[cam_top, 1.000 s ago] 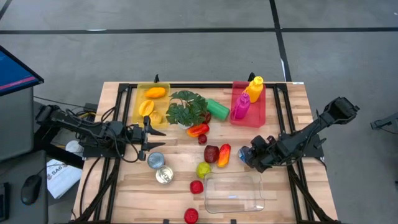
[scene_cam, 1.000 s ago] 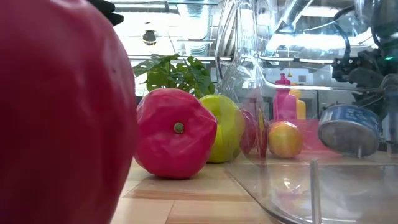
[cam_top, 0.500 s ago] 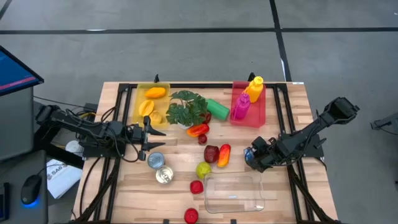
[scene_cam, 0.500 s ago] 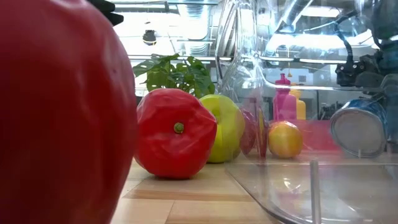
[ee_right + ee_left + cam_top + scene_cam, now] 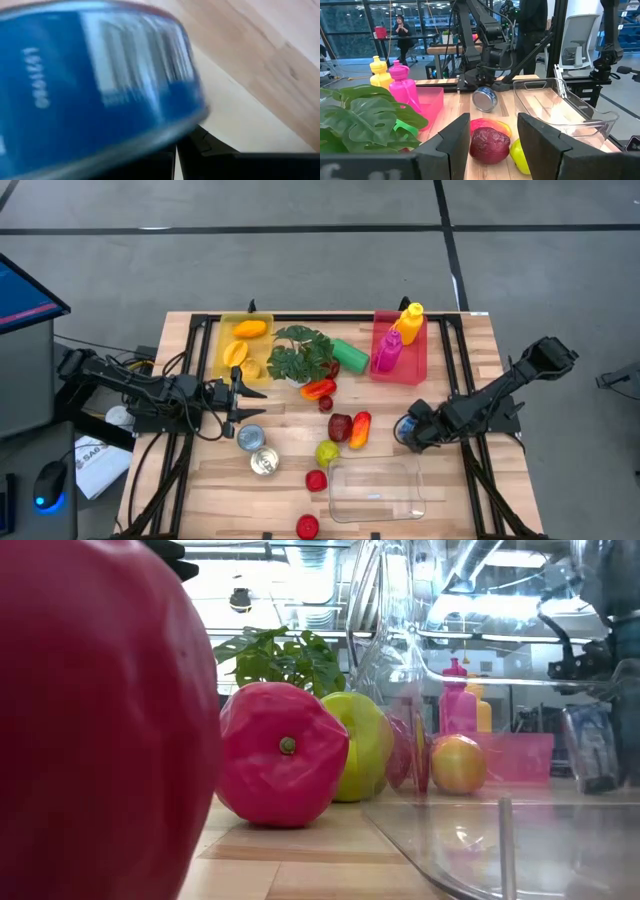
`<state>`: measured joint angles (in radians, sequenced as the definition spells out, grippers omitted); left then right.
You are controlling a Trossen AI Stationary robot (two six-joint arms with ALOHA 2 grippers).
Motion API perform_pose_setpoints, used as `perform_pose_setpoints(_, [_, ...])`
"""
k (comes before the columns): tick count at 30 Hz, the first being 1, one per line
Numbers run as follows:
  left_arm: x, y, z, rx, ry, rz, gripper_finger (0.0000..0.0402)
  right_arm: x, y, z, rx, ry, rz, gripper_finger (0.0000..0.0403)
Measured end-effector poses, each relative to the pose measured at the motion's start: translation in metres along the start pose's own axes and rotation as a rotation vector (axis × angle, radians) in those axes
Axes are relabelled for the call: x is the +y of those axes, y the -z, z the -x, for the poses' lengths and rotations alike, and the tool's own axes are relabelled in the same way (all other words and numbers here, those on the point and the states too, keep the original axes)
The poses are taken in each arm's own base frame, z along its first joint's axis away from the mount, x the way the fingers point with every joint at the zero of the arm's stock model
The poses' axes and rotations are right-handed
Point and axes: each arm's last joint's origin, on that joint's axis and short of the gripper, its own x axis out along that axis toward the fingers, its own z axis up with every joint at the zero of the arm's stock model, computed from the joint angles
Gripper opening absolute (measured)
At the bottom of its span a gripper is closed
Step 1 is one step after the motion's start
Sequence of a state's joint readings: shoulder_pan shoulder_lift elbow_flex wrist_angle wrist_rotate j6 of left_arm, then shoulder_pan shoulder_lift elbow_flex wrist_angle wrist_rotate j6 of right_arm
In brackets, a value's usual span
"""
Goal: Pick & Place Food Item
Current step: Put the blue tuna can into the transparent bin
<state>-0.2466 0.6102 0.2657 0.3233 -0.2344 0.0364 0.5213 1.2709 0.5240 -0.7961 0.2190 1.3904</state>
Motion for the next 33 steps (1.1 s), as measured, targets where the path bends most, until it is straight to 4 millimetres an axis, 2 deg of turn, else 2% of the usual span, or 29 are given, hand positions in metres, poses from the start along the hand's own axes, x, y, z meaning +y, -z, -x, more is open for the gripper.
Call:
perform_pose_setpoints(5, [0.0,0.0,0.0,0.001,0.0,0.0,0.0153,-0.005,0.002,0.0,0.051,0.04,0.009,0.0])
perform_pose_setpoints(14, [0.0,0.0,0.0,0.0,0.0,0.0,0.0153,-0.001,0.005,0.004,0.109,0.01,0.023,0.0])
perform_pose_setpoints(18, [0.0,0.0,0.0,0.0,0.0,0.0,0.0153,0.007,0.003,0.017,0.12,-0.001,0.042,0.0])
perform_pose_setpoints(26, [0.0,0.0,0.0,0.0,0.0,0.0,0.0153,0.02,-0.004,0.058,0.121,0.009,0.056,0.0])
perform_pose_setpoints(33, [0.0,0.0,0.0,0.0,0.0,0.0,0.0153,0.034,-0.011,0.071,0.123,-0.106,0.013,0.0])
